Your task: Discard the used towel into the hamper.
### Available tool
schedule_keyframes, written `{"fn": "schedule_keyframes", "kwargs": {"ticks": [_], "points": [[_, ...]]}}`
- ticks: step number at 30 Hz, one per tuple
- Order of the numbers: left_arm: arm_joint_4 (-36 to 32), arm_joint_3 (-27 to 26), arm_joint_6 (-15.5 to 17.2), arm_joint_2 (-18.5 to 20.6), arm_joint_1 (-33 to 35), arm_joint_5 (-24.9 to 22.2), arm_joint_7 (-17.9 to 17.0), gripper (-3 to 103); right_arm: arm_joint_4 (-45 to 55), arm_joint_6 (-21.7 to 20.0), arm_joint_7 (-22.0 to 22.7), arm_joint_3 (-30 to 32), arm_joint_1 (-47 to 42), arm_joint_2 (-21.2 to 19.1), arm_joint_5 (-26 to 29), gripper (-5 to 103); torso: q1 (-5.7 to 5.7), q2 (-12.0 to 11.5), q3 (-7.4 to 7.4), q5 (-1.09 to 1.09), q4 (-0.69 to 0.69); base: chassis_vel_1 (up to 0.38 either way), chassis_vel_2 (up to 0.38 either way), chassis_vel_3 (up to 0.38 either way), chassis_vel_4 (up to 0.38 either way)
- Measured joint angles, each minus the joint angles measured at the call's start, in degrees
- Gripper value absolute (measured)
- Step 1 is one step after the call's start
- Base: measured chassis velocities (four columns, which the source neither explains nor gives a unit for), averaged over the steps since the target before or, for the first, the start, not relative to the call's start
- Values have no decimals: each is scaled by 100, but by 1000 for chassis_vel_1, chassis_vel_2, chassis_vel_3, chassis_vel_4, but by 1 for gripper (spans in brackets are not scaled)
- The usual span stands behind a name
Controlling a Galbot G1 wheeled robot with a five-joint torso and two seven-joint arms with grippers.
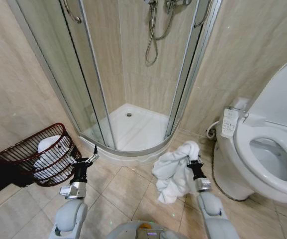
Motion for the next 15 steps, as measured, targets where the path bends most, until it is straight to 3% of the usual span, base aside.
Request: {"fn": "schedule_keyframes", "kwargs": {"ticks": [3, 4, 8, 10, 15], "points": [[-29, -5, -14, -19, -10, -54, -3, 100, 539, -309, -37, 24, -126, 7, 213, 20, 0, 0, 0, 10, 0, 0, 0, 0, 0], [-39, -15, -18, -19, -11, -111, -10, 100, 1037, -586, -37, 29, -230, 16, 393, 20, 0, 0, 0, 8, -1, 0, 0, 0, 0], [-26, -20, -13, -6, -5, -179, -121, 100, 1858, -968, -1, -50, -375, 38, 510, 20, 0, 0, 0, 8, 1, 0, 0, 0, 0], [19, -21, 16, -28, -54, -227, -300, 100, 2263, -1118, -2, -169, -463, 100, 453, 20, 0, 0, 0, 4, 0, 0, 0, 0, 0], [43, -57, 27, 7, -39, -249, -324, 100, 2544, -1264, 11, -390, -538, 205, 323, 20, 0, 0, 0, 7, -1, 0, 0, 0, 0]]}}
